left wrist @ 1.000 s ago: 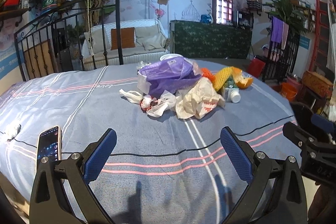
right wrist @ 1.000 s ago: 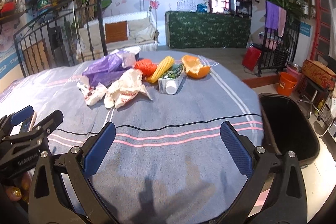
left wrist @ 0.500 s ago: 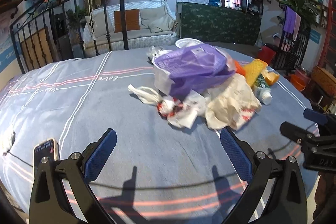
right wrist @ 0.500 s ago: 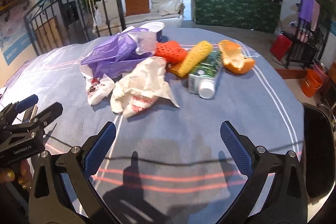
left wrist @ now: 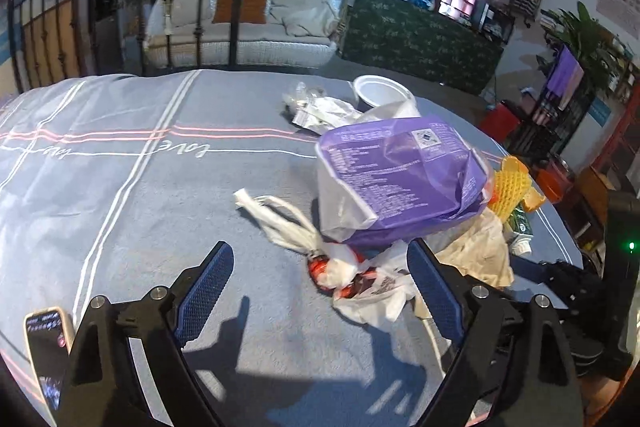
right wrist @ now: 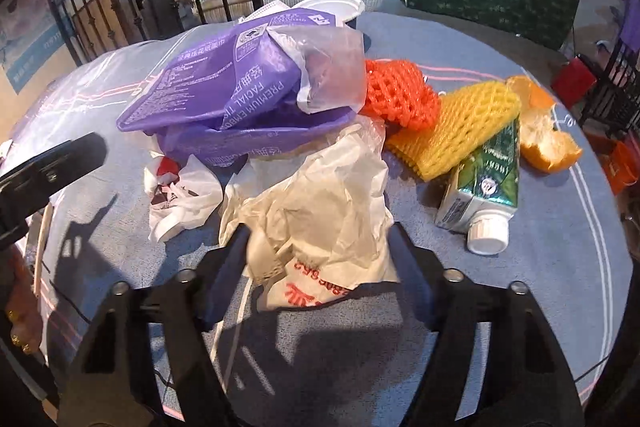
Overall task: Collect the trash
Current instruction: 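Reach the right tool to the white tissue and close on it, then grasp the purple plastic bag with the left tool while the right tool lifts the tissue, then carry the tissue and purple bag to the black bin and release both, then return both open tools to the bed above the remaining trash, then grasp the white plastic bag with the right tool while the left tool grasps the white mask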
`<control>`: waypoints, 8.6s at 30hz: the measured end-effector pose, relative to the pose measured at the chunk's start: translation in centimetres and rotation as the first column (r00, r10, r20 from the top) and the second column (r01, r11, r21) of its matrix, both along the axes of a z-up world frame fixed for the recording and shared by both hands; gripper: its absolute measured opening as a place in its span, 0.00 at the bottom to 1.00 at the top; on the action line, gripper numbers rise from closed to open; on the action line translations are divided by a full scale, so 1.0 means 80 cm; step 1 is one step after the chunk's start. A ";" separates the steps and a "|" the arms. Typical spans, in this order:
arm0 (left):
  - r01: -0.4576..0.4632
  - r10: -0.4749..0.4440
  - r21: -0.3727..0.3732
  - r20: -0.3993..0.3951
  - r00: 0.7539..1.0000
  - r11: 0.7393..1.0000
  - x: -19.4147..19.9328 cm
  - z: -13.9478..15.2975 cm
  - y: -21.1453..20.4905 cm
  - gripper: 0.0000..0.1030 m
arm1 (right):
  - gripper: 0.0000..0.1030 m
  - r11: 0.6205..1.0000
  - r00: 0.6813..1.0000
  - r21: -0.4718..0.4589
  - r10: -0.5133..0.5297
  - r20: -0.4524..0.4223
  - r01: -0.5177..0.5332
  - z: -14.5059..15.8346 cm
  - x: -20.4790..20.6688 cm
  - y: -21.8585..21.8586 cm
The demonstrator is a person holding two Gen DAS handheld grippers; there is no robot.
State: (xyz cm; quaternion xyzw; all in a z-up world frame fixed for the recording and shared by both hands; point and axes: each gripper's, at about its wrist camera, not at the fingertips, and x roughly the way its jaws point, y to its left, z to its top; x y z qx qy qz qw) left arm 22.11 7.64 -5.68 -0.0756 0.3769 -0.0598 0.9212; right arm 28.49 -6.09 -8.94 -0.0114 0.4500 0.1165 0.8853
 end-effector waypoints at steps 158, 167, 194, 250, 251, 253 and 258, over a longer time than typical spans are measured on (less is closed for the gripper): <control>0.479 -0.505 0.163 0.225 0.833 0.863 -0.117 0.031 -0.351 0.95 | 0.86 0.696 0.664 0.049 -0.702 0.257 0.716 0.031 -0.218 -0.370; 0.284 -0.316 0.171 0.202 0.927 0.943 -0.094 0.017 -0.238 0.95 | 0.88 0.853 0.808 0.087 -0.516 0.286 0.514 0.052 -0.162 -0.259; -0.019 0.008 0.166 0.065 0.998 0.986 -0.066 -0.009 -0.014 0.95 | 0.89 0.994 0.987 0.084 -0.078 0.143 0.066 0.038 -0.032 -0.030; 0.101 -0.104 -0.088 -0.034 0.994 0.991 0.113 -0.022 -0.072 0.16 | 0.08 0.984 0.998 0.167 -0.066 0.003 0.065 0.009 -0.079 -0.097; 0.100 -0.103 -0.089 -0.029 0.994 0.991 0.111 -0.022 -0.072 0.12 | 0.08 0.983 0.997 0.170 -0.071 0.001 0.070 0.007 -0.078 -0.098; 0.095 -0.097 -0.087 -0.019 0.995 0.992 0.104 -0.020 -0.072 0.06 | 0.08 0.981 0.996 0.177 -0.085 0.000 0.084 0.005 -0.082 -0.100; 0.057 -0.055 -0.055 0.033 0.998 0.997 0.072 -0.007 -0.071 0.03 | 0.08 0.979 0.995 0.186 -0.096 0.027 0.089 0.010 -0.094 -0.111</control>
